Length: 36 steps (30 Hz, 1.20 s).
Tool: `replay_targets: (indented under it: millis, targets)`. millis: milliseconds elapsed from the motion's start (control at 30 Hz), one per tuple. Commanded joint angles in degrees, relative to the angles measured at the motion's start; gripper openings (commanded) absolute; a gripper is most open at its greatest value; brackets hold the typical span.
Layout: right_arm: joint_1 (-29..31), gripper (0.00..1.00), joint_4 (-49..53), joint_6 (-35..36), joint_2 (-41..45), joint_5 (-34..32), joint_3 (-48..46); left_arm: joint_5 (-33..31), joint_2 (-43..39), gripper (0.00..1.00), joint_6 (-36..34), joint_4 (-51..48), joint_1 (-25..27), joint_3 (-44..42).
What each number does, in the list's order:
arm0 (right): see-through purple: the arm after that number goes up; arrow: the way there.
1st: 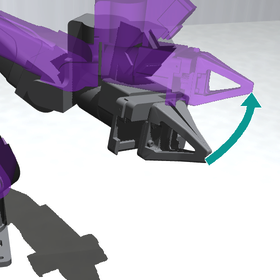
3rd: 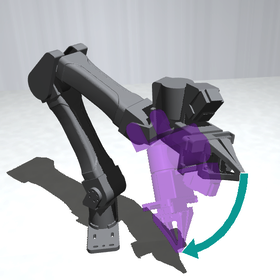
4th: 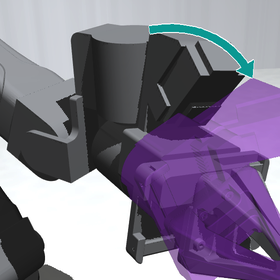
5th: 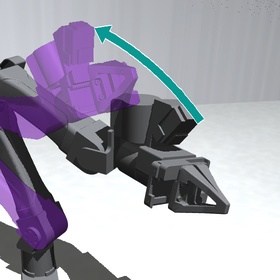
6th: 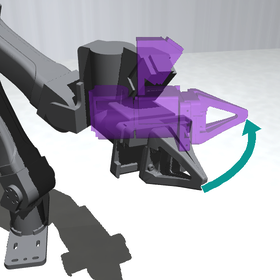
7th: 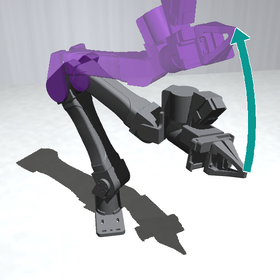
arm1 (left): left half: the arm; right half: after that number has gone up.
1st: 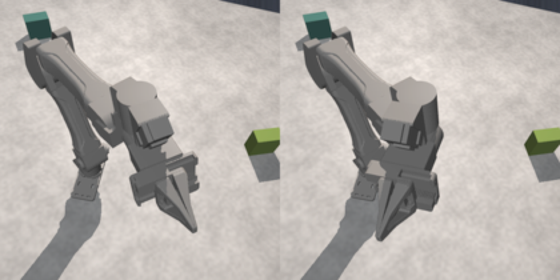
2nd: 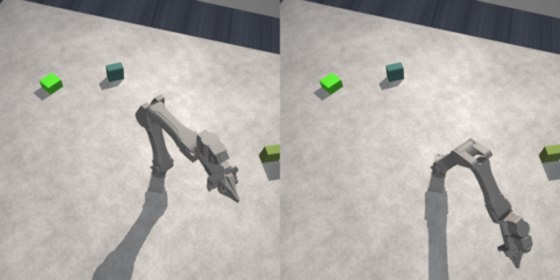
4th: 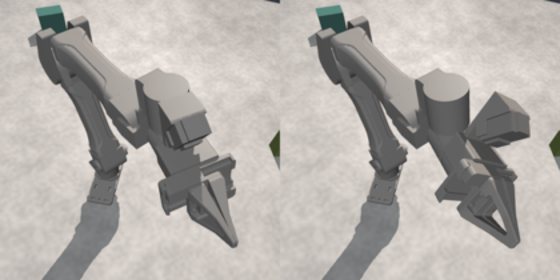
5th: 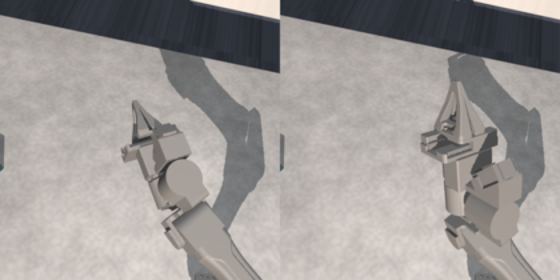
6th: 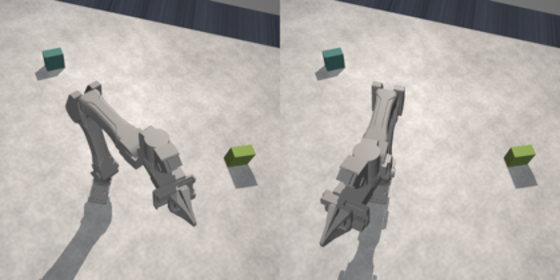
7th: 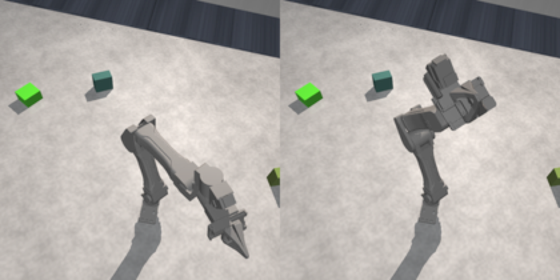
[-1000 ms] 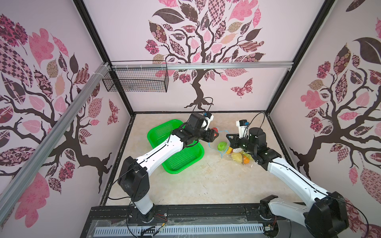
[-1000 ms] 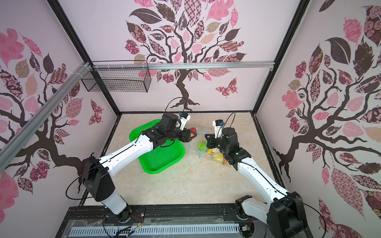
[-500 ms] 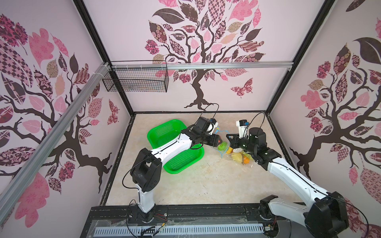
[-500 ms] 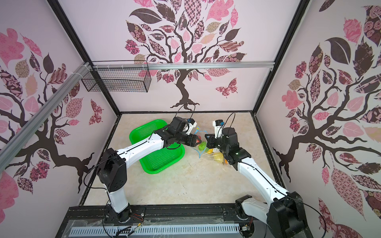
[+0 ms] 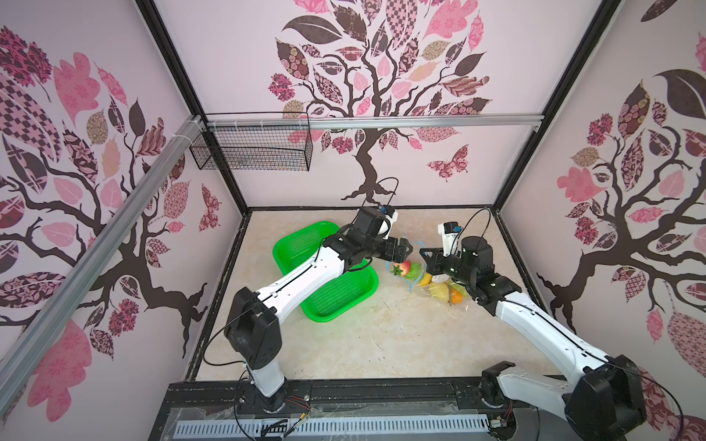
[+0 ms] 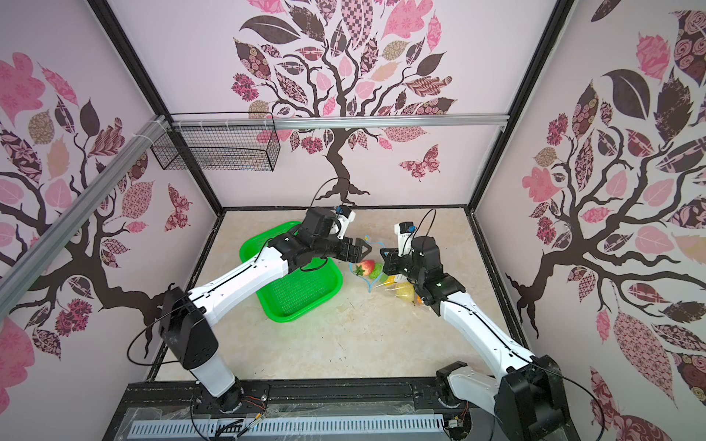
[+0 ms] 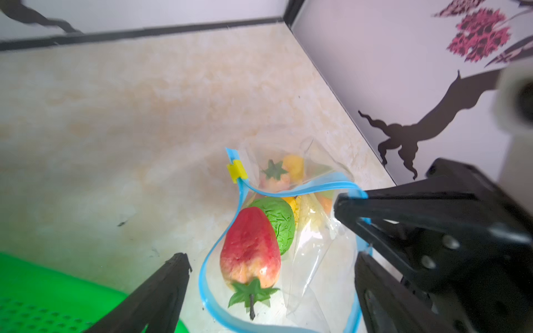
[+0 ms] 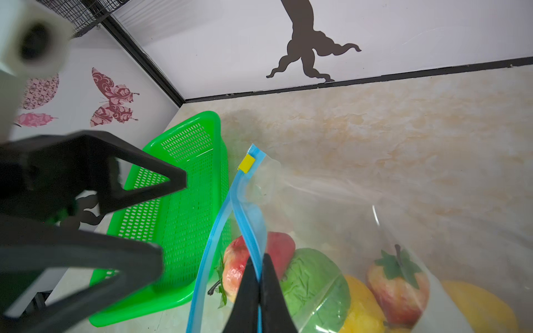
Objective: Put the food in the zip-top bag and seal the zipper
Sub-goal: 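Open the left gripper to drop the red fruit into the bag, then move the left gripper toward the bag's blue zipper edge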
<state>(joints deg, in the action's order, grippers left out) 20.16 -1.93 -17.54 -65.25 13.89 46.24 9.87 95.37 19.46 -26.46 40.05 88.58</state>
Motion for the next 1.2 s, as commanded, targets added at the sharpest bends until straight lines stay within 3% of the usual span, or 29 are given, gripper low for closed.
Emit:
replay_targets:
  millis: [0, 167, 333, 533, 767, 1167]
  targets:
    - [-0.1, 0.0, 0.02, 0.55, 1.18, -0.54, 1.66, -9.39, -3.06, 0.98, -1.79, 0.12, -2.41, -3.03]
    - [-0.12, 0.0, 0.09, 0.56, 1.18, -0.54, 1.66, -10.79, 1.72, 0.98, -2.11, -4.28, -8.02, -0.36]
    - [-0.1, 0.0, 0.09, 0.53, 1.19, -0.7, 1.66, -13.62, 11.62, 0.98, -4.83, -10.54, -8.7, 7.96]
    - [-0.1, 0.0, 0.17, 0.64, 0.83, -0.88, 1.67, -2.52, 18.53, 0.98, 0.23, -8.3, -8.68, 11.44]
    - [-0.1, 0.0, 0.18, 0.76, 1.31, -1.05, 1.66, 1.7, 22.25, 0.99, 3.86, -8.48, -8.7, 11.41]
    - [-0.1, 0.0, 0.09, 0.9, 1.72, -1.19, 1.66, -11.08, 13.96, 0.99, -0.36, -18.38, -12.24, 1.74]
